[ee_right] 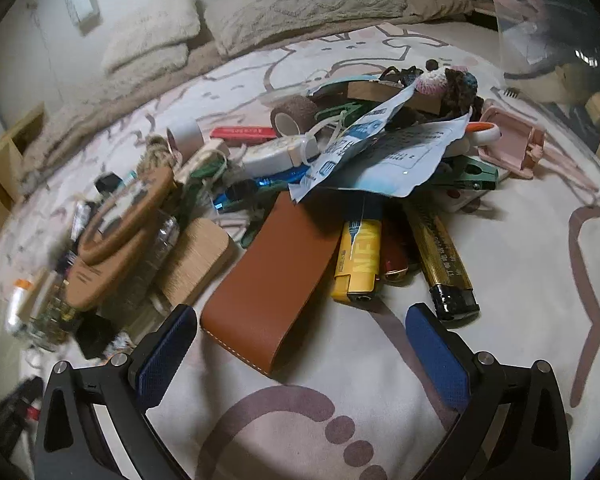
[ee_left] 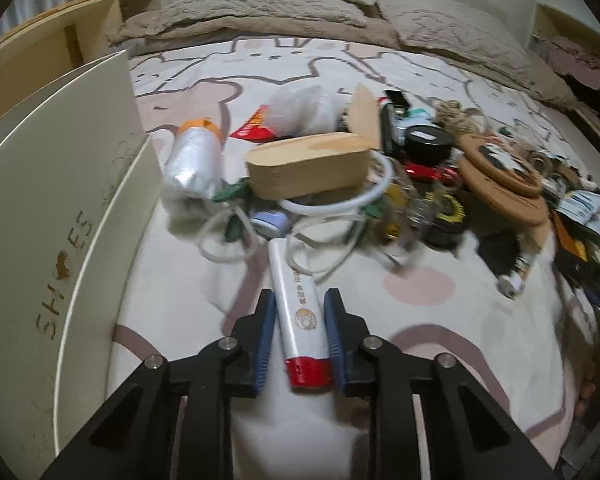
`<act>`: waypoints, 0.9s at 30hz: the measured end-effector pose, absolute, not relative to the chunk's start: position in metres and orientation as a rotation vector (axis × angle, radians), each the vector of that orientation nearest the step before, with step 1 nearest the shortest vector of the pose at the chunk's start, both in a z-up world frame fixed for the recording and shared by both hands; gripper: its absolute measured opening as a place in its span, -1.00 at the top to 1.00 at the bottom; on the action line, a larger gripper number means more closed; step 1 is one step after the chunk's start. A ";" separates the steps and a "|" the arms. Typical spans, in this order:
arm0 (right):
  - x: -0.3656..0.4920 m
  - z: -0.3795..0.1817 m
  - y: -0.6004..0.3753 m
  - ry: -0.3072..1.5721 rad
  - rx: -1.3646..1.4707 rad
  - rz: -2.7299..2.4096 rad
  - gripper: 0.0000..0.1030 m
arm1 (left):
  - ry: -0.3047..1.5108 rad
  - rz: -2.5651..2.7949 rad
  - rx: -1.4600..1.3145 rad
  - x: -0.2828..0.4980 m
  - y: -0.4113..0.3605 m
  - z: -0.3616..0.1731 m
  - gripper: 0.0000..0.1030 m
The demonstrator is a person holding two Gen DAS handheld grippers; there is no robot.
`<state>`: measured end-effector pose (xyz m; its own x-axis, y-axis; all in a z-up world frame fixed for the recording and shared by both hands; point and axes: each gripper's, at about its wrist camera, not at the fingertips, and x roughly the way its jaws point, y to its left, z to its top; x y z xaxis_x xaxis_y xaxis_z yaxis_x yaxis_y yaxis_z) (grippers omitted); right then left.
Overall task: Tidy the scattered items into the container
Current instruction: 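Close the left tool on the white red-capped tube while the right tool nears the brown leather strip, then close the right tool on the brown leather strip while the left tool opens around the tube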
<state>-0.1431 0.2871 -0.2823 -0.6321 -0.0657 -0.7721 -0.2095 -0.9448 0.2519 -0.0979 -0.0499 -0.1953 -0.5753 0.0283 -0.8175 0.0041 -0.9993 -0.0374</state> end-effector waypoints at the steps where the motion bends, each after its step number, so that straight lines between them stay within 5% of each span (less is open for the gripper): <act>1: -0.142 -0.282 0.290 0.522 -1.299 2.733 -1.00 | -0.070 2.753 -1.435 -0.096 -0.047 -0.195 0.56; 8: -0.139 -0.281 0.291 0.573 -1.267 2.755 -0.96 | -0.022 2.703 -1.395 -0.085 -0.024 -0.193 0.56; 16: -0.135 -0.278 0.293 0.596 -1.239 2.768 -0.48 | -0.007 2.606 -1.351 -0.071 0.005 -0.194 0.56; 24: -0.137 -0.274 0.276 0.499 -1.280 2.789 -0.48 | 0.026 2.552 -1.329 -0.061 0.026 -0.196 0.56; 27: -0.143 -0.276 0.263 0.398 -1.309 2.779 -0.63 | 0.035 2.550 -1.331 -0.061 0.029 -0.197 0.56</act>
<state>-0.1427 0.2635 -0.2761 -0.6421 -0.0689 -0.7636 -0.1482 -0.9660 0.2118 -0.0607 0.0285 -0.1973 -0.5444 0.2216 -0.8090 -0.2436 -0.9647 -0.1003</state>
